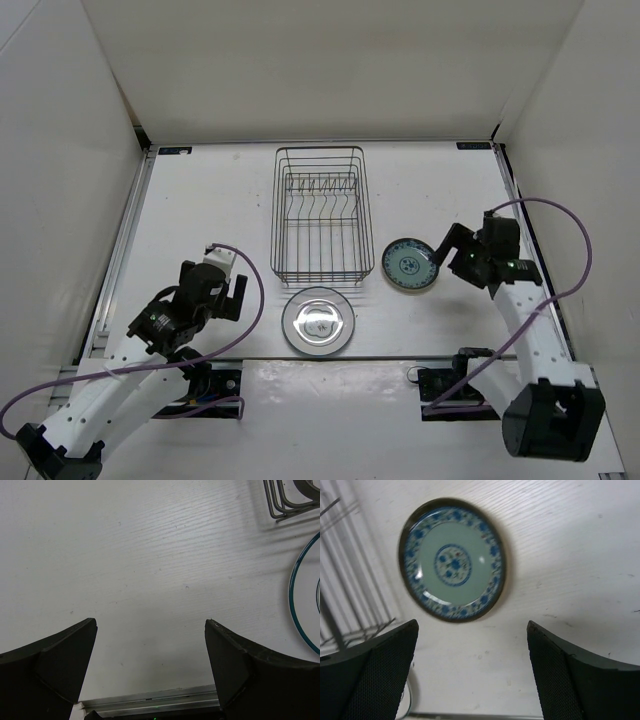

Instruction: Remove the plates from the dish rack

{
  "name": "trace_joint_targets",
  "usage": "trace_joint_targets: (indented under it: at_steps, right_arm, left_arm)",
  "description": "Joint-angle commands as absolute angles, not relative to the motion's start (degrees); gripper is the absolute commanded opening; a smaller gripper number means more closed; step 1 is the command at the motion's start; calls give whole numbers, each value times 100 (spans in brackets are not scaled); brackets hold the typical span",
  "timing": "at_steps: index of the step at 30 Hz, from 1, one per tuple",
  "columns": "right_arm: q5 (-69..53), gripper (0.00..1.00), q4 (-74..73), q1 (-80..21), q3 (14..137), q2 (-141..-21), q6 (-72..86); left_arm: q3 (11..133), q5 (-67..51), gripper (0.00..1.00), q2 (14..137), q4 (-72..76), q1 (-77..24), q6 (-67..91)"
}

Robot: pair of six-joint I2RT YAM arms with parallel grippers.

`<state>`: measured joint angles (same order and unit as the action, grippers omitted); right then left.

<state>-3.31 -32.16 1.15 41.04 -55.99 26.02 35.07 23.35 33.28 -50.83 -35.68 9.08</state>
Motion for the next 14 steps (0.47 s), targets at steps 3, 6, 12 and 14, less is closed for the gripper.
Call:
trace_joint_targets:
  at_steps: [3,6,12,14]
  right_arm:
    - [-1739,90,-4165,105,4482,-4615,2031]
    - [-2267,90,-4577,97,4561,-4228,1785]
    - [-2514,90,-5150,105,4869,-3560,1564]
    - [-2348,90,-5299,97,5018,-3489,1591]
  left_arm:
    - [3524,2426,100,3366,-5027,-3533,932]
    - [3577,2408,100,3472,-5098,-3542,940]
    - [3542,2452,100,3402,-5036,-3542,932]
    - [3533,2452,100,3401,-5001,-3542,923]
